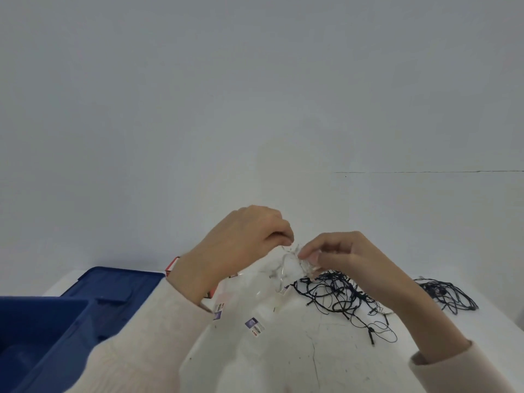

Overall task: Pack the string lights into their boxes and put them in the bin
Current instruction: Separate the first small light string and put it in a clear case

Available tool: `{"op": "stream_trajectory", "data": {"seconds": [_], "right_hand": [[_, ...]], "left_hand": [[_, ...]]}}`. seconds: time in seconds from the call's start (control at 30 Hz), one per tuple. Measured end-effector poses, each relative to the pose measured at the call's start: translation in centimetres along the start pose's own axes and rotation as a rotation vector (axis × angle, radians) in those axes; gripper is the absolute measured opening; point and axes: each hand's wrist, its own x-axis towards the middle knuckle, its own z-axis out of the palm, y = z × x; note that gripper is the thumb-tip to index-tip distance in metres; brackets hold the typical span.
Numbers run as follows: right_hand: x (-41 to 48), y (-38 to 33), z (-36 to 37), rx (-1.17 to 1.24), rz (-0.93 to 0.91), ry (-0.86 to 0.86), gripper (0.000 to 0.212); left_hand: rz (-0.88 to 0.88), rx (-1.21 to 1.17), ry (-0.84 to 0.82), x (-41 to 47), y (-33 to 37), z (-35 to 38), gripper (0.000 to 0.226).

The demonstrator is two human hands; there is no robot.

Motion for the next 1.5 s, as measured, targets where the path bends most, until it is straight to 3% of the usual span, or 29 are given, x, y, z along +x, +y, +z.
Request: {"op": "stream_trajectory", "data": {"seconds": [0.17,0.2,0.33,0.4,0.47,0.53,0.73,0.83,1.0,1.13,1.23,1.33,1.5], "right_hand": [[0.1,1.1,0.2,0.416,0.039,-0.049,0.011],[0.1,1.2,0.4,0.488,0.042,-0.066,0.007],[-0.1,2.0,1.4,0.771,0.073,-0.078,0.035],[-0.1,2.2,1.9,0.916,0.095,-0.023,0.035],[0.0,2.2,2.3,1.017,0.126,0.051,0.022],[0.3,2.2,2.6,1.040,0.150,0.144,0.008],[1.6,3.3,2.4,0.958,0.147,0.290,0.036],[2.2,4.2,2.0,0.870,0.163,0.321,0.045],[3.3,5.3,1.1,0.770,0.109,0.337,0.041],[4.0,6.3,0.4,0.672,0.060,0.357,0.024],[4.3,6.9,0.1,0.515,0.045,0.386,0.024],[4.6,7.4,-0.2,0.374,0.050,0.411,0.024],[5.2,8.2,-0.5,0.296,0.096,0.402,0.024]], "left_hand": [[-0.202,-0.813,0.030,-0.9,-0.9,1.7,0.009],[-0.230,-0.911,0.018,-1.0,-0.9,1.9,0.010],[-0.340,-1.303,-0.006,-1.5,-0.5,3.5,0.038],[-0.391,-1.482,0.019,-1.8,0.0,4.3,0.036],[-0.437,-1.542,0.071,-1.8,0.2,4.8,0.024],[-0.476,-1.491,0.144,-1.7,0.1,5.3,0.017],[-0.627,-1.192,0.337,-0.5,0.8,7.2,0.009],[-0.702,-1.194,0.354,0.2,0.9,8.5,0.010],[-0.776,-1.223,0.373,1.3,1.5,10.2,0.009],[-0.795,-1.300,0.380,2.2,2.1,11.2,0.014],[-0.815,-1.262,0.357,2.6,2.0,11.5,0.010],[-0.751,-0.922,0.357,2.6,2.0,11.8,0.011],[-0.425,-0.052,0.362,2.3,1.6,12.7,0.018]]}}
